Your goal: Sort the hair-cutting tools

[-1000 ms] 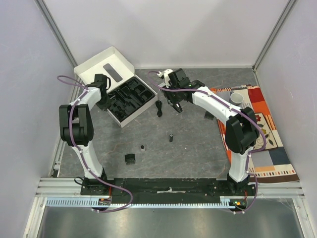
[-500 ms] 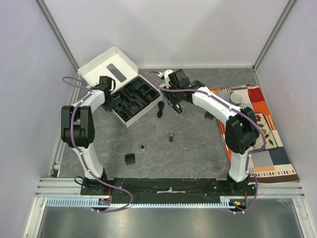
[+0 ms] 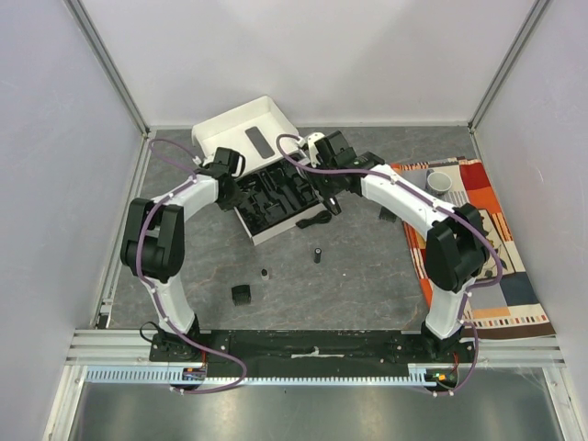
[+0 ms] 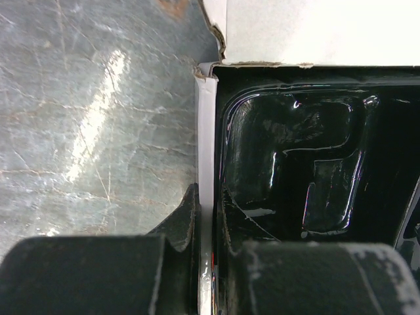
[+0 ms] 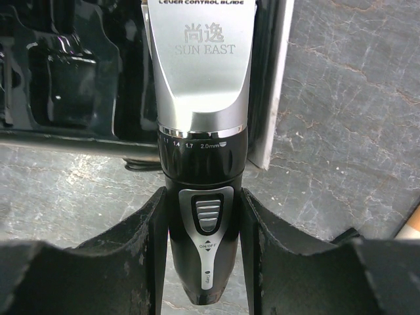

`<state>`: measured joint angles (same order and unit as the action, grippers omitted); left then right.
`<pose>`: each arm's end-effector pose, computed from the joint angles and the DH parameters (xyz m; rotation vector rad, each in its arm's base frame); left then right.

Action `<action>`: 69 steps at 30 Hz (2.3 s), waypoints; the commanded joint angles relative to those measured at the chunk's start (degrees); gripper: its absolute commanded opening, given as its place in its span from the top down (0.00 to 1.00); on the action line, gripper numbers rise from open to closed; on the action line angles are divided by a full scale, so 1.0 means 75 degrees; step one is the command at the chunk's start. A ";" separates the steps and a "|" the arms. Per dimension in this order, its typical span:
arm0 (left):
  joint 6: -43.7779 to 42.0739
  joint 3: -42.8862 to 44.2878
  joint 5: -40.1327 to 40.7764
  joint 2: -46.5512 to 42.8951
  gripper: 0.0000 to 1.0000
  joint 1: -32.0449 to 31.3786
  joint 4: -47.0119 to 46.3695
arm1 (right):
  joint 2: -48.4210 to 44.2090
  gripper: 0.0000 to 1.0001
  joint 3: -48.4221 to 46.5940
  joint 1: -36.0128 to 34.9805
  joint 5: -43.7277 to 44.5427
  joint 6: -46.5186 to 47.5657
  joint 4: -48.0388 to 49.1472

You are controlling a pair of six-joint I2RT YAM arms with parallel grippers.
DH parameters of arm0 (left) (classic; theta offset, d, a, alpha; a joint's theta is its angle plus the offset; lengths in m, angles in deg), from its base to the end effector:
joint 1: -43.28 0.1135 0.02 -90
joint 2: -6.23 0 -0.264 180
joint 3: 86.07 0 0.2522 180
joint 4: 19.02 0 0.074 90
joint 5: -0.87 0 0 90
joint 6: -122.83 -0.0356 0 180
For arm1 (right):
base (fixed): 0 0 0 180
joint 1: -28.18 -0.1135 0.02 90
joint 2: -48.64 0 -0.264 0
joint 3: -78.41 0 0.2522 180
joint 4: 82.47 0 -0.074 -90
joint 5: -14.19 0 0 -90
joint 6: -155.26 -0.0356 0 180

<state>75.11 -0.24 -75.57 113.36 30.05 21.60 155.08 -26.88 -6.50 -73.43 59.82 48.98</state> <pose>0.3756 -0.0797 0.1784 -0.7271 2.4982 -0.0292 0.3444 0.2365 0.2781 -0.6015 2.3799 0.2610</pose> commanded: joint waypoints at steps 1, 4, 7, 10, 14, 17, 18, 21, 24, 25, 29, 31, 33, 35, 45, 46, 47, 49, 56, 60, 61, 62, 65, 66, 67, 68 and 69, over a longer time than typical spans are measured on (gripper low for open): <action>-0.0107 -0.0516 0.0348 -0.0057 0.98 -0.0379 -0.0076 | -0.0375 0.81 -0.0043 -0.0193 -0.0012 -0.0342 0.0267; 0.0010 -0.0680 0.0290 -0.0221 0.98 -0.0485 -0.0041 | -0.0270 0.81 -0.0066 -0.0216 0.0106 -0.0599 0.0267; 0.0069 -0.0844 0.0313 -0.0432 0.98 -0.0626 0.0017 | -0.0141 0.81 -0.0113 -0.0251 0.0071 -0.0845 0.0325; 0.0069 -0.0973 0.0359 -0.0655 0.98 -0.0755 0.0052 | -0.0047 0.81 -0.0183 -0.0298 0.0082 -0.0963 0.0408; 0.0058 -0.1008 0.0442 -0.0796 0.97 -0.0895 0.0158 | 0.0222 0.81 -0.0382 -0.0334 0.0106 -0.1220 0.0466; 0.0046 -0.1020 0.0465 -0.0901 0.93 -0.1001 0.0158 | 0.0515 0.81 -0.0605 -0.0345 0.0094 -0.1385 0.0478; 0.0034 -0.1020 0.0477 -0.0925 0.91 -0.1047 0.0170 | 0.0597 0.81 -0.0721 -0.0380 0.0094 -0.1478 0.0501; 0.0011 -0.0962 0.0395 -0.0948 0.81 -0.1071 0.0181 | 0.0925 0.81 -0.0967 -0.0404 0.0059 -0.1584 0.0536; -0.0001 -0.0903 0.0336 -0.1030 0.61 -0.1071 0.0252 | 0.1207 0.81 -0.1213 -0.0427 0.0047 -0.1608 0.0548; -0.0036 -0.0868 0.0348 -0.1054 0.53 -0.1071 0.0275 | 0.1323 0.81 -0.1261 -0.0416 0.0070 -0.1619 0.0560; -0.0095 -0.0623 0.0407 -0.1183 0.36 -0.1071 0.0451 | 0.1558 0.80 -0.1518 -0.0416 0.0118 -0.1678 0.0548; -0.0106 -0.0516 0.0407 -0.1264 0.33 -0.1071 0.0614 | 0.1687 0.80 -0.1578 -0.0427 0.0106 -0.1748 0.0548; -0.0118 -0.0341 0.0418 -0.1428 0.31 -0.1071 0.0720 | 0.1839 0.80 -0.1671 -0.0416 0.0118 -0.1795 0.0548; -0.0188 -0.0212 0.0430 -0.1604 0.30 -0.1071 0.0779 | 0.1922 0.80 -0.1730 -0.0416 0.0106 -0.1865 0.0548; -0.0540 -0.0106 0.0465 -0.2799 0.30 -0.1060 0.1002 | 0.2274 0.73 -0.1824 -0.0427 0.0141 -0.1994 0.0431; -0.0563 -0.0106 0.0477 -0.2962 0.30 -0.1060 0.1013 | 0.2285 0.70 -0.1801 -0.0416 0.0152 -0.1995 0.0419; -0.0587 -0.0117 0.0477 -0.3022 0.30 -0.1060 0.1025 | 0.2309 0.69 -0.1812 -0.0416 0.0153 -0.2006 0.0408; -0.0657 -0.0153 0.0524 -0.3197 0.30 -0.1060 0.1025 | 0.2332 0.65 -0.1847 -0.0416 0.0187 -0.2018 0.0338; -0.0727 -0.0387 0.0594 -0.3491 0.31 -0.1060 0.1037 | 0.2146 0.44 -0.2046 -0.0462 0.0223 -0.2030 0.0103; -0.0739 -0.0527 0.0629 -0.3526 0.31 -0.1060 0.1002 | 0.2005 0.34 -0.2234 -0.0521 0.0304 -0.1971 -0.0142; -0.0739 -0.0551 0.0641 -0.3538 0.31 -0.1060 0.1002 | 0.1993 0.30 -0.2280 -0.0544 0.0328 -0.1960 -0.0178; -0.0739 -0.0563 0.0641 -0.3538 0.31 -0.1060 0.0990 | 0.1969 0.29 -0.2293 -0.0556 0.0340 -0.1948 -0.0202; -0.0751 -0.0586 0.0618 -0.3597 0.31 -0.1060 0.0978 | 0.1864 0.27 -0.2304 -0.0556 0.0468 -0.1948 -0.0272; -0.0774 -0.0586 0.0606 -0.3620 0.31 -0.1060 0.0967 | 0.1852 0.27 -0.2304 -0.0579 0.0504 -0.1948 -0.0249; -0.0786 -0.0586 0.0606 -0.3632 0.31 -0.1060 0.0955 | 0.1829 0.27 -0.2304 -0.0580 0.0551 -0.1948 -0.0202; -0.0809 -0.0586 0.0617 -0.3655 0.31 -0.1060 0.0943 | 0.1817 0.28 -0.2316 -0.0568 0.0597 -0.1948 -0.0167; -0.0821 -0.0598 0.0617 -0.3667 0.31 -0.1060 0.0943 | 0.1828 0.31 -0.2316 -0.0568 0.0679 -0.1959 -0.0062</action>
<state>71.20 -4.45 -72.60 88.53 22.24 29.18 172.08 -42.20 -10.41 -70.92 45.29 48.02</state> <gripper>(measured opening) 0.695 0.730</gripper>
